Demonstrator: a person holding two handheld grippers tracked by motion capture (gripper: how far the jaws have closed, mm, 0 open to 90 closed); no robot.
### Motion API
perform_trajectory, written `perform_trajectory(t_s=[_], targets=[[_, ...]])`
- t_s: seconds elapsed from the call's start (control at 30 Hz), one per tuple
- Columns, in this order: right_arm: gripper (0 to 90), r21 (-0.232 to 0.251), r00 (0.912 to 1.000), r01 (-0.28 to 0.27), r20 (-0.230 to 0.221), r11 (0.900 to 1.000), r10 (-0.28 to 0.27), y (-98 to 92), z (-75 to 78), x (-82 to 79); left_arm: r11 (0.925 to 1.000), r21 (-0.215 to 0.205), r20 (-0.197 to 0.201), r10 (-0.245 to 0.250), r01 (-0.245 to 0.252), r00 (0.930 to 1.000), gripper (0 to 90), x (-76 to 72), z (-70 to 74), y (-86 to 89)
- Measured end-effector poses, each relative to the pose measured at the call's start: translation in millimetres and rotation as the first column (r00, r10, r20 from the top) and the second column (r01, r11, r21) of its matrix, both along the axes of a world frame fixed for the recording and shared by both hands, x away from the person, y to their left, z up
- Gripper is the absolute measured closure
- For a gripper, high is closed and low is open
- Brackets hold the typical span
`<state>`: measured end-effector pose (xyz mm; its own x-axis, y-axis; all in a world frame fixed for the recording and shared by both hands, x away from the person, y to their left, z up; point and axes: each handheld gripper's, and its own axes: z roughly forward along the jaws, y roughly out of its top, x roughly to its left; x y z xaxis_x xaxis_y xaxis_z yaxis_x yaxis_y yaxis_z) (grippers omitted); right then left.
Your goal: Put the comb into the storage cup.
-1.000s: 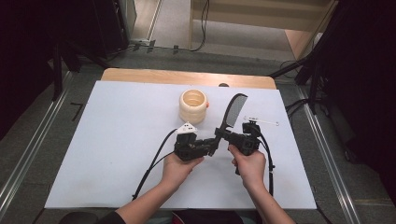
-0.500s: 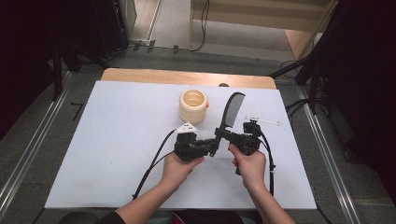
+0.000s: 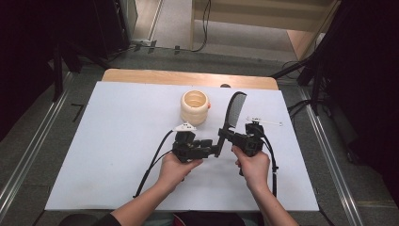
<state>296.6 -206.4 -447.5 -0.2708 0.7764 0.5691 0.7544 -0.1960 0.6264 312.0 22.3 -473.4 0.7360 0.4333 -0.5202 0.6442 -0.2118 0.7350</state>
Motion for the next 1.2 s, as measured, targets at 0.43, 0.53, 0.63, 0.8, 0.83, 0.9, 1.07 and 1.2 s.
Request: perform_trajectory(t_s=[0.43, 0.53, 0.63, 0.8, 0.83, 0.9, 1.07, 1.2], targets=[[69.9, -0.031, 0.9999, -0.005, 0.016, 1.000, 0.005, 0.2, 0.1, -0.3, 0.9921, 0.045, -0.069, -0.114, 0.117, 0.9911, 34.9, -0.3, 9.0, 11.1], [69.9, -0.037, 0.9998, -0.004, 0.021, 0.999, 0.005, -0.1, 0.4, -0.6, 0.9901, 0.064, -0.067, -0.121, 0.125, 0.9904, 34.7, 0.0, 10.2, 15.5], [69.9, -0.044, 0.9996, -0.004, 0.027, 0.999, 0.006, 0.1, 0.9, -0.9, 0.9870, 0.080, -0.059, -0.135, 0.140, 0.9890, 32.8, -0.1, 11.3, 20.5], [69.9, -0.054, 0.9992, -0.008, 0.040, 0.999, 0.010, 0.5, 1.5, -1.5, 0.9806, 0.125, -0.033, -0.148, 0.151, 0.9884, 30.9, -2.1, 12.7, 28.7], [69.9, -0.056, 0.9990, -0.009, 0.043, 0.998, 0.011, 0.5, 1.6, -1.5, 0.9795, 0.132, -0.034, -0.148, 0.152, 0.9883, 30.1, -2.5, 13.2, 30.6], [69.9, -0.058, 0.9989, -0.009, 0.046, 0.998, 0.011, 0.6, 1.8, -1.8, 0.9766, 0.146, -0.020, -0.156, 0.158, 0.9875, 30.0, -3.0, 13.4, 33.4], [69.9, -0.071, 0.9984, -0.009, 0.055, 0.997, 0.013, 1.3, 2.1, -2.5, 0.9669, 0.196, 0.002, -0.166, 0.163, 0.9861, 28.7, -5.2, 12.8, 40.1], [69.9, -0.086, 0.9970, -0.010, 0.075, 0.996, 0.017, 2.2, 2.4, -3.3, 0.9576, 0.237, 0.013, -0.172, 0.164, 0.9850, 28.7, -6.7, 10.0, 46.2]])
